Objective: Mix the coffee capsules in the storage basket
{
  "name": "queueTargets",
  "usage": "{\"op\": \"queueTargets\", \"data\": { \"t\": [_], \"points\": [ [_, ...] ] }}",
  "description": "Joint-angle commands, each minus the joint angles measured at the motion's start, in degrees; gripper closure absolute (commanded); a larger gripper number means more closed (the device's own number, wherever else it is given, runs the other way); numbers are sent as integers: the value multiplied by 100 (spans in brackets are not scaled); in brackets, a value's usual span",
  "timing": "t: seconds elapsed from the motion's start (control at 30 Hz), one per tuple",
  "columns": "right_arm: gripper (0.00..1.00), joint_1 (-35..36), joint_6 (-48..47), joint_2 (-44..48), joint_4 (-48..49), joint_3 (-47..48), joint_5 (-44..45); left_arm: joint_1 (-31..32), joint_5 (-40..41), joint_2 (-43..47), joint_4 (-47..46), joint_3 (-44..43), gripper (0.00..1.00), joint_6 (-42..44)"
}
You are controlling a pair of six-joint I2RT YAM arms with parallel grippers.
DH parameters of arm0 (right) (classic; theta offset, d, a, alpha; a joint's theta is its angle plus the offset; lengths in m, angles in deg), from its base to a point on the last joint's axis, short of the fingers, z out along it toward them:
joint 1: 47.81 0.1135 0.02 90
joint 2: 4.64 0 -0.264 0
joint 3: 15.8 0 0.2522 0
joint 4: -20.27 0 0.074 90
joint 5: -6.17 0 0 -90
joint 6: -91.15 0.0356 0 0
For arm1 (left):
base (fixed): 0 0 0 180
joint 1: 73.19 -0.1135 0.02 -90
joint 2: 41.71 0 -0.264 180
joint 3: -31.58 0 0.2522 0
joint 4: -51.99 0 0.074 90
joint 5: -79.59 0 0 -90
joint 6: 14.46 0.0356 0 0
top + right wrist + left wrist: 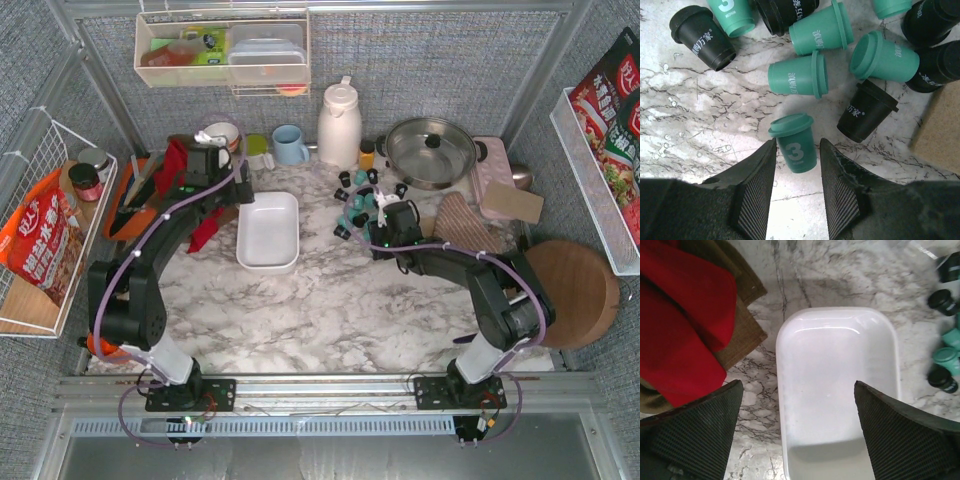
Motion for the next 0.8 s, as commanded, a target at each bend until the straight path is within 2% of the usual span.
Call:
{"op": "queueTargets", "data": {
  "t": [0.0,0.2,0.37,0.5,0.67,0.77],
  "points": [
    [56,6,18,-121,-102,158,-127,10,-457,426,96,-16,1,-37],
    [57,23,-26,-205,-162,217,-184,13,-1082,740,-228,356,1,228],
    [57,45,-42,-289,-204,271,-195,15,-735,1033,-1197,1153,1,-14],
    [58,71,-82,-376,-243,342,-195,7,-762,1311,-1827,1626,1,-291],
    [59,101,-120,-431,-278,395,-177,-31,-190,1565,-1945,1933,1,-716],
    [65,119,-156,-420,-277,400,-186,-29,-258,1594,-2043,2018,1,-634]
  ]
}}
